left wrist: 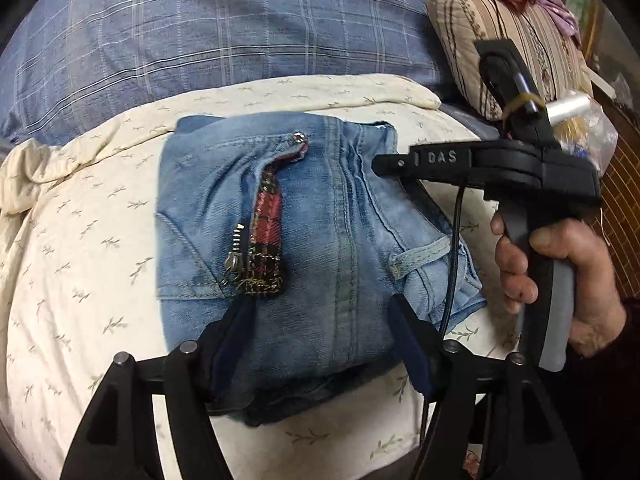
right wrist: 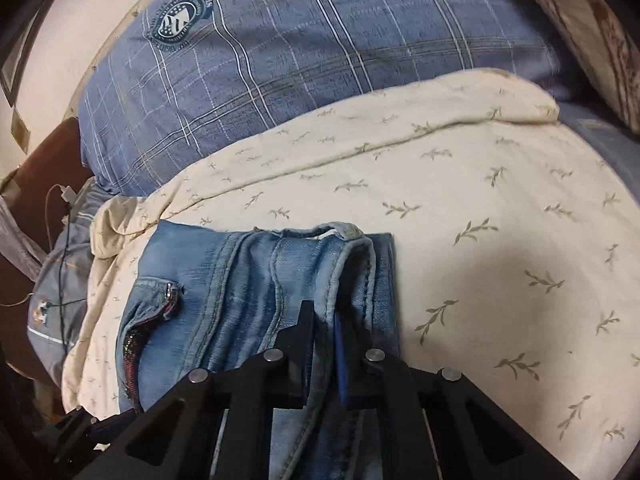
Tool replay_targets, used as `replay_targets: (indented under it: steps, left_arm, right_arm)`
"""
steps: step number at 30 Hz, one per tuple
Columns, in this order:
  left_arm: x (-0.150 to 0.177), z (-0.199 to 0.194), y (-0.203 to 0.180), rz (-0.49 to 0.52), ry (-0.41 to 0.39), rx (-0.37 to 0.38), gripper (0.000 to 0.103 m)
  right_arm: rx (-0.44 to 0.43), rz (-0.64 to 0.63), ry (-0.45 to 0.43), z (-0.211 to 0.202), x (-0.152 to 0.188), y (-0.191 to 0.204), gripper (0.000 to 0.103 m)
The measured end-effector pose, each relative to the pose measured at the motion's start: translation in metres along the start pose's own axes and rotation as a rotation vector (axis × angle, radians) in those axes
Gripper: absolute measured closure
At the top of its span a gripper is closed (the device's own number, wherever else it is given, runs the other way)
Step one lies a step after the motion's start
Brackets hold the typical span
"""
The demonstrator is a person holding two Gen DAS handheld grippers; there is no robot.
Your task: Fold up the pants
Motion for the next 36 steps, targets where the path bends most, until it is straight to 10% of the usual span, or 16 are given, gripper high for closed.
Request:
replay_targets:
  steps: [8,14,26,36]
  left_arm:
    - [-0.002,-0.069,0.020,0.007,-0.165,-0.107,0.019]
    - [-0.006,-0.054,0.058,-0.100,-0.125,-0.199,0.019]
    - [0.003,-0.002,0.076,-0.165,-0.021,-0.243,0.019]
    - [0.003,-0.005,0.070,-0.180,0.007,-0.275,0.018]
  right_arm:
    - [-0.016,-0.011,-0.150,-0.055,0.013,0.004,0.088]
    - [-0.087,-0.092,-0.263,-0.086,0.018,0.030,0.088]
    - [-0.054,-0.203,0.038,-0.011,0.031,0.078,0.088]
    - [-0.118,-0.196,0.045,-0.013,0.040,0.065,0.088]
Point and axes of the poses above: each gripper's, at about its wrist camera, not at the fingertips, and z roughly the way its jaws point, y to its left, x to its underside, the point moved 2 cm from there along z, roughly the way its jaws point, and after that the axes turned 10 degrees about -z, right-handed, at the moved point
